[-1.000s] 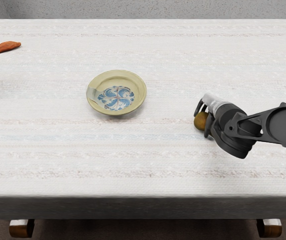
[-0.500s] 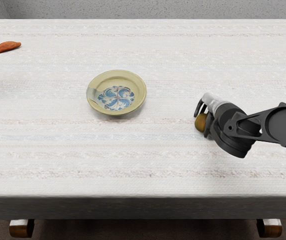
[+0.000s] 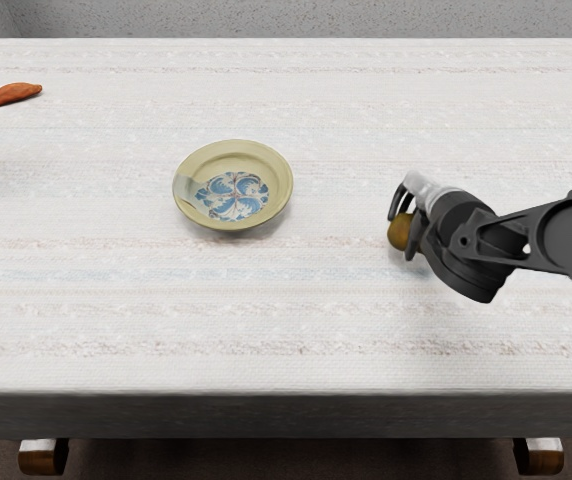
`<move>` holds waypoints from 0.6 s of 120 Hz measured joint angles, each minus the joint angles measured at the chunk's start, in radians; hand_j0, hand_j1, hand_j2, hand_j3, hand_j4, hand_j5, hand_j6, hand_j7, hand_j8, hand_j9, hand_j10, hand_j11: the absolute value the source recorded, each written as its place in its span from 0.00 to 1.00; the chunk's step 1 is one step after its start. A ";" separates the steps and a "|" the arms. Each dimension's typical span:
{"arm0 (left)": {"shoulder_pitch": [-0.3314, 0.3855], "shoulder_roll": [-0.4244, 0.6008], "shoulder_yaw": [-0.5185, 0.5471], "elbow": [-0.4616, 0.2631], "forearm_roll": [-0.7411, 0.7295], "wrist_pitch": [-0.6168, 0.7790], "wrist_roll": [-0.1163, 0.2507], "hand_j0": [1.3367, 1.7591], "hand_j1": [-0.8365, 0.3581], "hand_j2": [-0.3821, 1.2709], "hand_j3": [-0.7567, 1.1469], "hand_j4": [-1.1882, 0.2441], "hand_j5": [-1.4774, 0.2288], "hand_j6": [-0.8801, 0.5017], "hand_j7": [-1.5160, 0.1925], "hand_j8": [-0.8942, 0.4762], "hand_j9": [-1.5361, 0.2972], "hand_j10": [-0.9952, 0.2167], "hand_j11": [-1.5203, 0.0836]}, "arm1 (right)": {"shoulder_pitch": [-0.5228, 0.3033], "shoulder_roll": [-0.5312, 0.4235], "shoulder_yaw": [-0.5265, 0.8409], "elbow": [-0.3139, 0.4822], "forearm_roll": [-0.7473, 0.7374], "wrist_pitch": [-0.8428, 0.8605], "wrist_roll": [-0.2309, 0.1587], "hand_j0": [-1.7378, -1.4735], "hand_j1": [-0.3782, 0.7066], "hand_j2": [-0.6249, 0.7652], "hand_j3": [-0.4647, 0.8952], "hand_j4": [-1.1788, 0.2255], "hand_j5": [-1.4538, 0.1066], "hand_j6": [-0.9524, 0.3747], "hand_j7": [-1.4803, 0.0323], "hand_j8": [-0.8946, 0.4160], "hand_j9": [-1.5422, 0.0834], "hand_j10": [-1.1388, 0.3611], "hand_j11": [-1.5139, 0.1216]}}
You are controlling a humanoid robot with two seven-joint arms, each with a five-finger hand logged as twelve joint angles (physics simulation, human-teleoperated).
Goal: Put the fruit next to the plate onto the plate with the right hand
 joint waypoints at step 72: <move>0.002 0.000 0.000 0.000 0.001 0.000 0.000 0.76 0.99 0.23 0.40 0.83 0.87 0.64 0.89 0.65 0.84 0.82 0.95 | 0.085 0.024 0.072 0.015 0.072 0.001 0.000 0.30 0.62 0.88 0.34 0.24 0.17 0.42 0.23 0.40 0.21 0.32 0.19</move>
